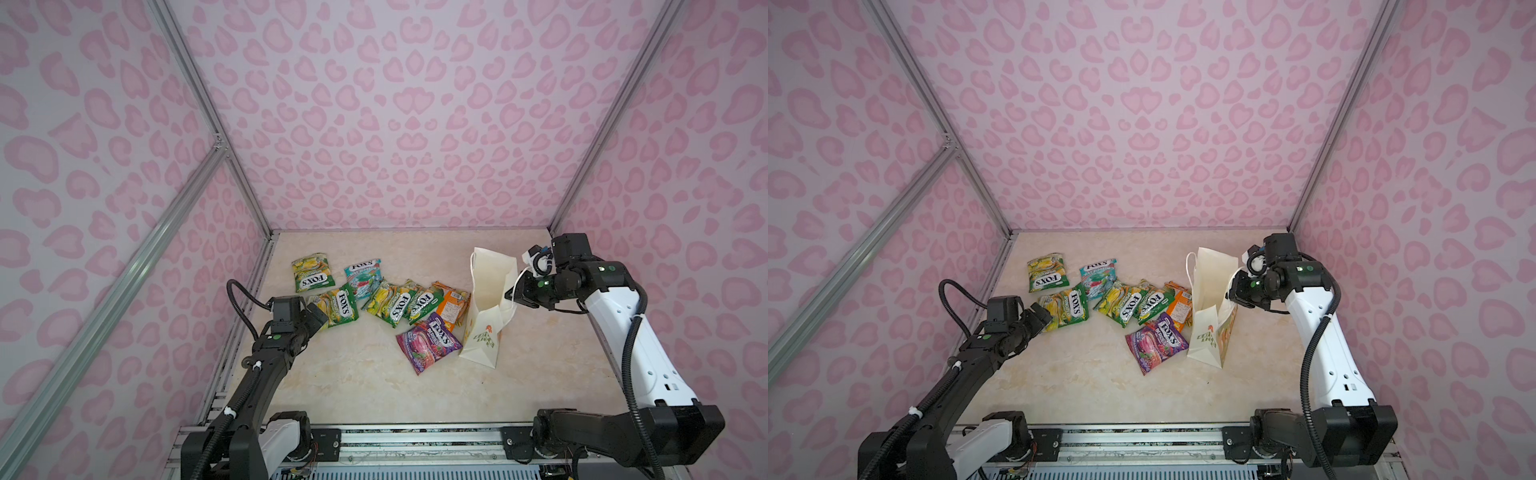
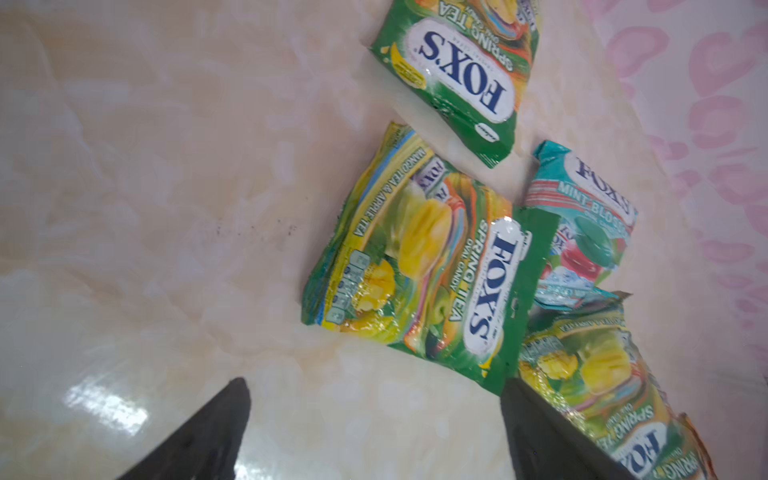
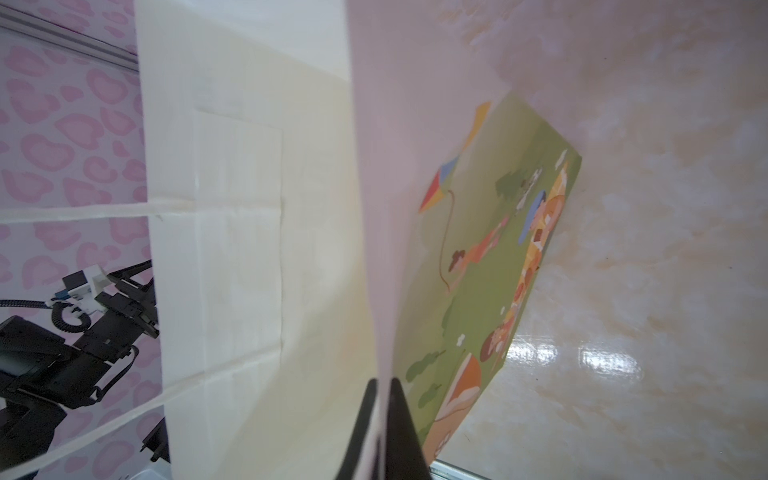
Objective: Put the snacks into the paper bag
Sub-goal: 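Grasp the large green Fox's Mango Tea bag with the left gripper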
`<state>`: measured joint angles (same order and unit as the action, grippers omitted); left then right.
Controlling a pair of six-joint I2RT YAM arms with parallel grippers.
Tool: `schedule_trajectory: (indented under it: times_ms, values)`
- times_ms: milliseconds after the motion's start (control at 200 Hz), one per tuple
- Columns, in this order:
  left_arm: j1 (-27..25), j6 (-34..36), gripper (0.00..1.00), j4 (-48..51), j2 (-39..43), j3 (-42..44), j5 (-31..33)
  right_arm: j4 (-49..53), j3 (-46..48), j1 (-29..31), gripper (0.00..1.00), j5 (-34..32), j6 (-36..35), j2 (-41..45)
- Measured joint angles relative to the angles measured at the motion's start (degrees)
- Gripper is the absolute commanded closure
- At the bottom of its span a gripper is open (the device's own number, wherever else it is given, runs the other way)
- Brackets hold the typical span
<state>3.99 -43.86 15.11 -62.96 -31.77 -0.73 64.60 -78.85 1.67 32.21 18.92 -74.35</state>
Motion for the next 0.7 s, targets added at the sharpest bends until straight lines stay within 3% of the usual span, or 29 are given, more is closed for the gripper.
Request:
schedule_trajectory:
  times_ms: [240, 700]
  values:
    - [5.33, 4.98, 0.03, -8.92, -14.27, -0.68, -7.58, -0.81, 0.74, 0.15, 1.00, 0.90, 0.61, 0.48]
    - [6.38, 3.52, 0.01, -30.16, -21.53, 3.23, -23.02, -2.56, 0.66, 0.15, 1.00, 2.40, 1.51, 0.63]
